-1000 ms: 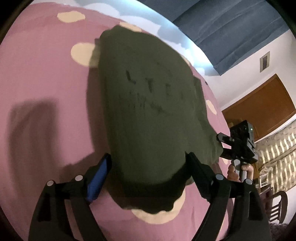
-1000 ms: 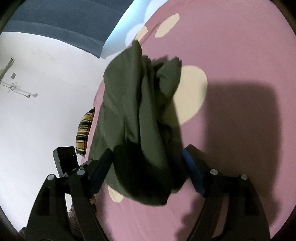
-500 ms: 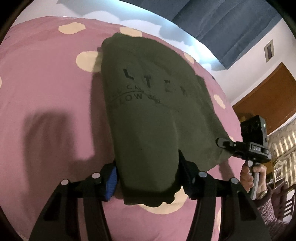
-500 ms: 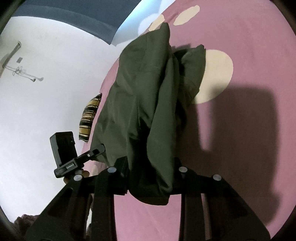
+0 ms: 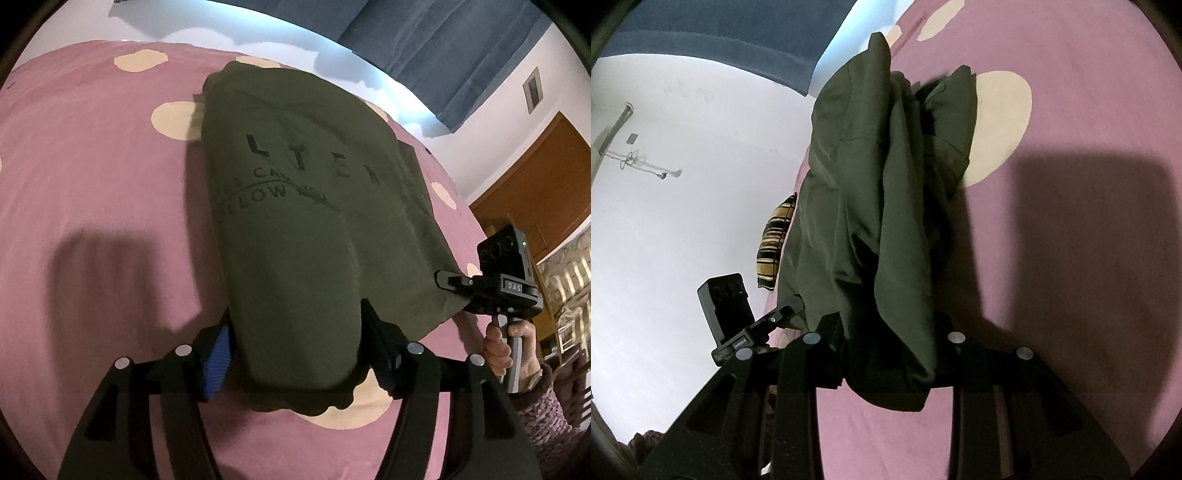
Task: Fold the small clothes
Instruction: 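Lower the folded jacket flat onto the bed with both grippers and release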
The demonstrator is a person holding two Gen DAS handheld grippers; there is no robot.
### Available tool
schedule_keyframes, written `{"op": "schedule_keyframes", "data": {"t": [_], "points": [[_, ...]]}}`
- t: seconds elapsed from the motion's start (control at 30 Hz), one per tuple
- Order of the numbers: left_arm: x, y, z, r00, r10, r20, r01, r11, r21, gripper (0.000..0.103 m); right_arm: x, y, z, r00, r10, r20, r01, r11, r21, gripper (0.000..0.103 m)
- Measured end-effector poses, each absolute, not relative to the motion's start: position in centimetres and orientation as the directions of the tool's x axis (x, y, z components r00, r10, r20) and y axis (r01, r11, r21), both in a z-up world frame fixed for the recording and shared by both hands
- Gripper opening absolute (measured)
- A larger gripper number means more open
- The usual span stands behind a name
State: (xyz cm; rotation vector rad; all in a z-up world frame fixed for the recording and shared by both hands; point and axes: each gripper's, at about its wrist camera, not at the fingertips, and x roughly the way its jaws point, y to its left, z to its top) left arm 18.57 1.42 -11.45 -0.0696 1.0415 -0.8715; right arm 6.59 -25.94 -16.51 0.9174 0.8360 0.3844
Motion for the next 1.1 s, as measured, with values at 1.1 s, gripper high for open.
{"op": "schedule_keyframes", "data": {"t": [1.1], "points": [[12.3,2.9,-10.5,0.506,-0.383,-0.773,0.467,0.875,-0.128,0.088,2.7,-24.9,-14.2,0.762,0.481,-0.433,0.059,0.614,0.787,0.069]]}}
